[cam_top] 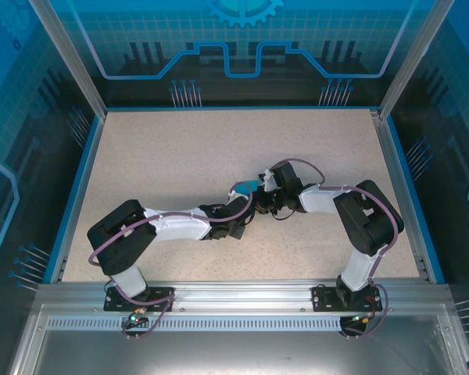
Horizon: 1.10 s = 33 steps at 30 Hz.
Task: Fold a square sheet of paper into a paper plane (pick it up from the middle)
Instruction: Fourth fold the wing at the center of the table.
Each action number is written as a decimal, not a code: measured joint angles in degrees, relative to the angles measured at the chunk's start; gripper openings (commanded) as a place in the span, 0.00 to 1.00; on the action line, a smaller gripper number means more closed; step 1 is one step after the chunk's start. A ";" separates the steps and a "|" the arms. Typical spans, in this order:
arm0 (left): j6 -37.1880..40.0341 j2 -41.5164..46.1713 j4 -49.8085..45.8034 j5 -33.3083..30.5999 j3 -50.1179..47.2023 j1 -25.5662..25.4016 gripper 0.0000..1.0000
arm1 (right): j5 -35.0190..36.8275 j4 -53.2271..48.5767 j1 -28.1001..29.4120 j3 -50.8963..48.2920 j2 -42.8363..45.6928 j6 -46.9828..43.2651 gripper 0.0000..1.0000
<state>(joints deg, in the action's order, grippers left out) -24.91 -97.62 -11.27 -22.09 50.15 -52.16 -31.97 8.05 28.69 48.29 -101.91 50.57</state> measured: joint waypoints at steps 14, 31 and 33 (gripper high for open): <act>1.01 1.42 1.01 -1.53 -2.32 0.02 0.36 | -0.04 -0.37 -0.24 0.02 0.00 0.20 0.07; 8.41 5.16 5.03 -2.14 -5.44 0.04 0.46 | -0.24 -0.31 -0.24 0.15 0.11 1.92 0.07; 9.22 5.16 5.27 -2.14 -5.44 0.17 0.46 | -0.24 -0.33 -0.24 0.15 0.11 1.90 0.07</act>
<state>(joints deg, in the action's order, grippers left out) -15.68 -92.47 -6.00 -24.23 44.71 -51.99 -32.21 7.73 28.45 48.45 -101.80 52.47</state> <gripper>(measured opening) 0.458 0.075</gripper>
